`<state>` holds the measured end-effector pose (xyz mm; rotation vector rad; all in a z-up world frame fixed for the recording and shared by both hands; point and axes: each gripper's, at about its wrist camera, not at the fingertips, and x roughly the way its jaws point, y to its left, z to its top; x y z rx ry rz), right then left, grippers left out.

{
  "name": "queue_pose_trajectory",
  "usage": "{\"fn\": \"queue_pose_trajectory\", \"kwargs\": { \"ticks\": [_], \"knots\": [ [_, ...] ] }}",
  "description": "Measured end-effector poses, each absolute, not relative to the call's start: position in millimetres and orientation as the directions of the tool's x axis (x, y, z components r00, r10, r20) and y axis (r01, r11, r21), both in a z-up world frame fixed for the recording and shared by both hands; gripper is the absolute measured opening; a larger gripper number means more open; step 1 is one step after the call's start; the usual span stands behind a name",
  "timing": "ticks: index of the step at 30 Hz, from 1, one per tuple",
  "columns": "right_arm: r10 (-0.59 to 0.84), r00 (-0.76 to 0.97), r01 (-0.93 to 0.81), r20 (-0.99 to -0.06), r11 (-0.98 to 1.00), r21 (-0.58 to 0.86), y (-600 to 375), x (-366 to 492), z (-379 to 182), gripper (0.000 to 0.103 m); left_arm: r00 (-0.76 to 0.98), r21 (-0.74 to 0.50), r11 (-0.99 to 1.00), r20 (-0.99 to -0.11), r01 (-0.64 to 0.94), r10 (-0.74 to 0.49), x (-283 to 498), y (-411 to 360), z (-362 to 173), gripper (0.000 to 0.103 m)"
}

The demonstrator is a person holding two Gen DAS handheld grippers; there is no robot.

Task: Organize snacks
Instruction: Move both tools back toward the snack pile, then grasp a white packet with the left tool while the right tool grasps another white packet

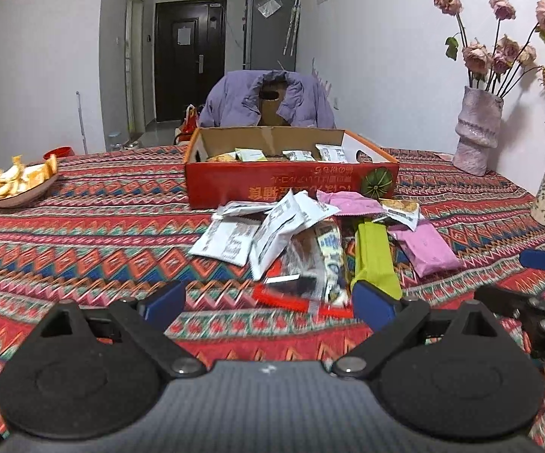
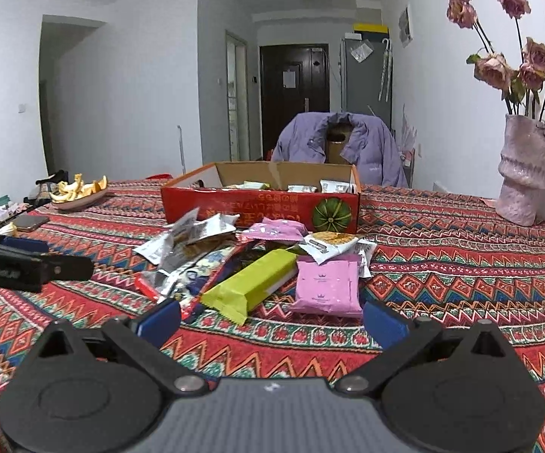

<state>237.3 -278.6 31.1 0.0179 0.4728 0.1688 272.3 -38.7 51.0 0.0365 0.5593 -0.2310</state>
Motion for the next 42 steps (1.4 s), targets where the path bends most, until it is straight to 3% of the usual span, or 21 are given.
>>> {"fn": "queue_pose_trajectory", "kwargs": {
  "ticks": [4, 10, 13, 15, 19, 21, 24, 34, 37, 39, 42],
  "knots": [
    [0.150, 0.865, -0.128, -0.479, 0.989, 0.077, -284.8, 259.2, 28.4, 0.103, 0.820, -0.009, 0.974, -0.538, 0.227, -0.196, 310.0, -57.8, 42.9, 0.090],
    [0.120, 0.860, -0.089, -0.496, 0.992, 0.086, -296.5, 294.2, 28.9, 0.103, 0.823, -0.003, 0.973, -0.533, 0.231, -0.197, 359.5, -75.5, 30.6, 0.072],
    [0.130, 0.851, -0.080, -0.508, 0.990, 0.119, -305.1, 318.4, 29.3, 0.100, 0.815, -0.003, 0.966, -0.537, 0.257, -0.218, 372.5, -78.5, 24.1, 0.058],
    [0.129, 0.844, -0.058, -0.520, 0.987, 0.152, -309.6, 338.4, 27.4, 0.096, 0.805, -0.006, 0.964, -0.550, 0.266, -0.225, 376.4, -78.6, 18.4, 0.035],
    [0.101, 0.834, 0.001, -0.543, 0.983, 0.185, -310.9, 382.0, 18.6, 0.090, 0.810, -0.009, 0.967, -0.545, 0.254, -0.218, 374.8, -72.2, 13.8, 0.022],
    [0.073, 0.831, 0.025, -0.551, 0.985, 0.168, -307.3, 402.8, 13.3, 0.079, 0.818, -0.015, 0.968, -0.532, 0.249, -0.218, 371.9, -67.3, 17.3, 0.015],
    [0.017, 0.822, 0.070, -0.569, 0.989, 0.131, -299.0, 428.3, 6.5, 0.068, 0.826, -0.025, 0.969, -0.518, 0.245, -0.222, 368.7, -59.5, 25.0, 0.014],
    [-0.112, 0.808, 0.130, -0.578, 0.991, -0.010, -284.1, 462.7, -11.0, 0.068, 0.841, -0.044, 0.970, -0.490, 0.240, -0.231, 364.7, -41.5, 39.9, 0.013],
    [-0.111, 0.809, 0.127, -0.577, 0.992, -0.012, -288.1, 461.7, -10.6, 0.053, 0.837, -0.060, 0.970, -0.494, 0.235, -0.233, 364.1, -36.7, 41.5, 0.012],
    [-0.107, 0.810, 0.104, -0.577, 0.994, -0.039, -288.9, 457.2, -9.2, 0.034, 0.839, -0.066, 0.970, -0.491, 0.232, -0.235, 361.3, -33.7, 44.3, 0.012],
    [-0.088, 0.813, 0.048, -0.576, 0.995, -0.084, -285.9, 447.6, -7.6, 0.019, 0.839, -0.075, 0.968, -0.487, 0.238, -0.244, 356.6, -31.2, 49.3, 0.012]
  ]
}}
